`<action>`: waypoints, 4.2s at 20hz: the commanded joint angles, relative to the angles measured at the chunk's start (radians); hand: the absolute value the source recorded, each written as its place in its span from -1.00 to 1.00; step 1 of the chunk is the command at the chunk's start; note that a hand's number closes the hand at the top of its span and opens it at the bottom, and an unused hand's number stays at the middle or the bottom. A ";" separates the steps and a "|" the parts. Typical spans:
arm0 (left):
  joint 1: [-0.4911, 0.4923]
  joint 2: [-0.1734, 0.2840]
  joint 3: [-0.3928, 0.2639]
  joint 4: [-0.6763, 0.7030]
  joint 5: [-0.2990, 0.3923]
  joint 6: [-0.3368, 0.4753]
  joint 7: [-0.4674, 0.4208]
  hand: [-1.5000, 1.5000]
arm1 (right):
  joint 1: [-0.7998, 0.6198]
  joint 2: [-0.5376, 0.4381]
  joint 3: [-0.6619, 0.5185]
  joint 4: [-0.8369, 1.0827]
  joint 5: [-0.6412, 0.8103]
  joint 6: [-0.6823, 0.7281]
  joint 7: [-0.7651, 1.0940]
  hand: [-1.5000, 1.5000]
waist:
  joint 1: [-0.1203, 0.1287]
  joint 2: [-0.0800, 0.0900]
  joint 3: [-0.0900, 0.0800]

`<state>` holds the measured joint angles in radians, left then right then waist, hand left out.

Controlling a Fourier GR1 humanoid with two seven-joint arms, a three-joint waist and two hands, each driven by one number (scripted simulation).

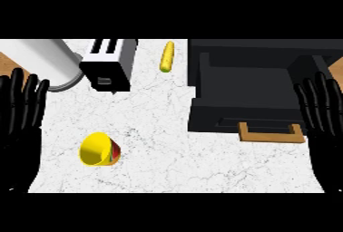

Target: Pick up the cup, place it into the drawer and close the drawer

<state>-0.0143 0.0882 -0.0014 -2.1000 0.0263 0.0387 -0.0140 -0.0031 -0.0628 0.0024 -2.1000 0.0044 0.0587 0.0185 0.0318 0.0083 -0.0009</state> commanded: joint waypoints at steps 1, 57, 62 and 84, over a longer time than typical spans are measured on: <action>0.032 0.087 0.081 -0.072 0.138 -0.116 0.043 -1.00 | -0.053 -0.018 -0.035 0.056 -0.027 0.016 -0.005 -1.00 | -0.024 -0.009 0.001; -0.317 0.230 0.173 1.746 -0.121 -0.549 -0.991 -1.00 | -0.278 -0.125 -0.125 0.194 -0.124 0.119 0.155 -1.00 | -0.046 -0.004 -0.002; -0.354 0.180 0.165 1.809 -0.138 -0.493 -1.051 -1.00 | -0.321 -0.143 -0.154 0.274 -0.136 0.139 0.104 -1.00 | -0.049 0.001 -0.003; -0.399 0.109 0.154 1.762 -0.148 -0.321 -1.205 1.00 | -0.297 -0.161 -0.170 0.263 -0.132 0.148 0.096 -1.00 | -0.050 0.001 -0.003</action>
<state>-0.4227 0.2119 0.1370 -0.3172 -0.1201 -0.3428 -1.0294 -0.2901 -0.2143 -0.1558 -1.8463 -0.1287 0.2037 0.1280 -0.0193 0.0090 -0.0043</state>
